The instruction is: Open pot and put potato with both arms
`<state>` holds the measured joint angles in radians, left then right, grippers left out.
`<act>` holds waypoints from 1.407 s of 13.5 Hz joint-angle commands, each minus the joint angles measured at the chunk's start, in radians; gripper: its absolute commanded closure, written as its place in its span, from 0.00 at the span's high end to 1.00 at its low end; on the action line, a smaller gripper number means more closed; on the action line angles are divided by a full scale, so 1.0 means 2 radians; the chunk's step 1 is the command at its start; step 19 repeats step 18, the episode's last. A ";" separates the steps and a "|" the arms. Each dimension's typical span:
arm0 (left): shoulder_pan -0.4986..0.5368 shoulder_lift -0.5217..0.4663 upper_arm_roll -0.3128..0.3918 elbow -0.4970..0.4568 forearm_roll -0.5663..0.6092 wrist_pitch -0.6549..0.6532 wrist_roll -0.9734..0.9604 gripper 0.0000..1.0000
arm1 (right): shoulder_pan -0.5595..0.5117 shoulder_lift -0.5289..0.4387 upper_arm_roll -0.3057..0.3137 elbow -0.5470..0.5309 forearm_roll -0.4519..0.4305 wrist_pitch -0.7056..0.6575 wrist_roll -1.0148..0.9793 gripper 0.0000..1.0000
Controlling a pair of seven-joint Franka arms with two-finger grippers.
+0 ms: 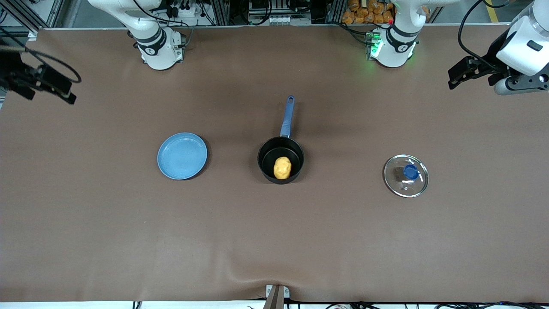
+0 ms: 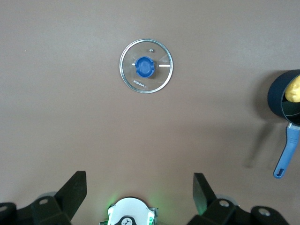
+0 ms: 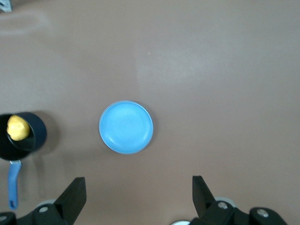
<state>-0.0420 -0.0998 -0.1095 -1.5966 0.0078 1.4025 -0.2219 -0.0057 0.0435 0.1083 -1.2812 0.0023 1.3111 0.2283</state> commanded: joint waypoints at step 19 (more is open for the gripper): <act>0.014 -0.009 -0.004 0.004 -0.022 0.022 0.086 1.00 | 0.014 -0.053 -0.028 -0.095 -0.005 0.048 -0.103 1.00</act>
